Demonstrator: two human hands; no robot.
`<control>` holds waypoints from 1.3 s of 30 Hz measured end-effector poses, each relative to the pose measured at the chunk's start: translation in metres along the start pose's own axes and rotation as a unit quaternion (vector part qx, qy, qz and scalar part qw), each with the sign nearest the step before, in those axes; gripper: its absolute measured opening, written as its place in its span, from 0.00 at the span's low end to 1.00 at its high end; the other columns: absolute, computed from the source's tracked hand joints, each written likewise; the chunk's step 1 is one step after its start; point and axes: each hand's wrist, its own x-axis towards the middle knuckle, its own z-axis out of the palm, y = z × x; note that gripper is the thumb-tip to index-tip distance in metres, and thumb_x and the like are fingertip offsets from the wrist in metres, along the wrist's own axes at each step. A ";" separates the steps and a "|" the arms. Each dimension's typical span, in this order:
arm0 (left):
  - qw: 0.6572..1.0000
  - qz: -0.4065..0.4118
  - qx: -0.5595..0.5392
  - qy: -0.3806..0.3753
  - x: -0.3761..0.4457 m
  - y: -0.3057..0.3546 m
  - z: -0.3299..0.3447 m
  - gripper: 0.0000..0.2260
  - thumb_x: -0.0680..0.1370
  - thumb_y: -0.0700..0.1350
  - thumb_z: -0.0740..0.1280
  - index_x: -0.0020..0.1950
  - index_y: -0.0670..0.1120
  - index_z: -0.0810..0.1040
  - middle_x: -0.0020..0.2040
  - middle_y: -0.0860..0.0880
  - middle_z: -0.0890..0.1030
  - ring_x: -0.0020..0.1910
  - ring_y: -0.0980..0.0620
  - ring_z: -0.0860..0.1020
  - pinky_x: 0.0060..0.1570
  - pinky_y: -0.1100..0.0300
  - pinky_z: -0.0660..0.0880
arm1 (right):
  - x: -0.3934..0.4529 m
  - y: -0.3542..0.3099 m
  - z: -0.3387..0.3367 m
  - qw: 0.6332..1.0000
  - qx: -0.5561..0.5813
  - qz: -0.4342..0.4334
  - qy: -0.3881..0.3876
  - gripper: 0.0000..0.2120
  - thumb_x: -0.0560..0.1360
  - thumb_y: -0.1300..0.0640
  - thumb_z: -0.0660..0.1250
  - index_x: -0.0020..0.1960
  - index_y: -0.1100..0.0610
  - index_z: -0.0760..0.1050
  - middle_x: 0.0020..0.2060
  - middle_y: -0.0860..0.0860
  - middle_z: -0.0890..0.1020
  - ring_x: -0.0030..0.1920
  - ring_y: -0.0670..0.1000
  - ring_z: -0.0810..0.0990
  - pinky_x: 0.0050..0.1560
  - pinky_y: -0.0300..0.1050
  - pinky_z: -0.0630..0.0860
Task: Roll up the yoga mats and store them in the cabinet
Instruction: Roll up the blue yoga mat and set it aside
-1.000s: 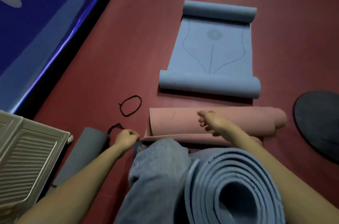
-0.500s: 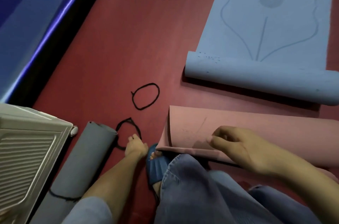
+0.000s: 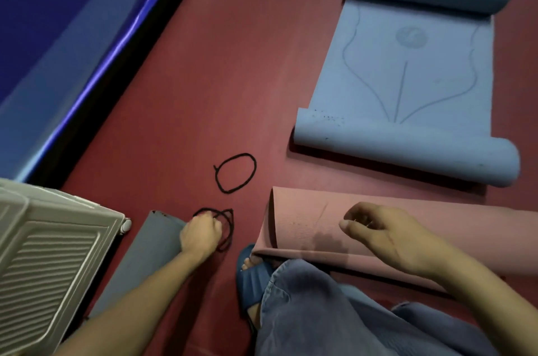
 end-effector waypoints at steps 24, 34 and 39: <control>0.808 0.520 -0.100 -0.259 -0.415 0.064 -0.375 0.23 0.82 0.65 0.61 0.32 0.57 0.83 0.34 0.47 0.77 0.40 0.40 0.76 0.47 0.44 0.76 | -0.399 -0.055 -0.054 0.989 -0.010 -0.088 -0.119 0.26 0.86 0.46 0.51 0.42 0.56 0.82 0.33 0.53 0.85 0.33 0.50 0.80 0.44 0.43 0.79; 0.829 0.390 0.394 0.069 -0.444 0.090 -0.305 0.39 0.66 0.76 0.65 0.69 0.52 0.76 0.59 0.55 0.81 0.72 0.43 0.66 0.65 0.22 0.29 | -0.419 -0.001 -0.017 0.954 -0.266 0.032 0.132 0.30 0.62 0.35 0.77 0.53 0.47 0.66 0.45 0.42 0.71 0.44 0.50 0.73 0.44 0.48 0.73; 0.852 0.383 0.354 0.048 -0.424 0.092 -0.274 0.62 0.61 0.81 0.65 0.84 0.48 0.48 0.81 0.55 0.62 0.82 0.44 0.34 0.67 0.23 0.29 | -0.388 0.034 -0.004 0.978 -0.176 0.009 0.113 0.58 0.56 0.35 0.82 0.76 0.52 0.57 0.72 0.46 0.68 0.69 0.52 0.72 0.67 0.46 0.73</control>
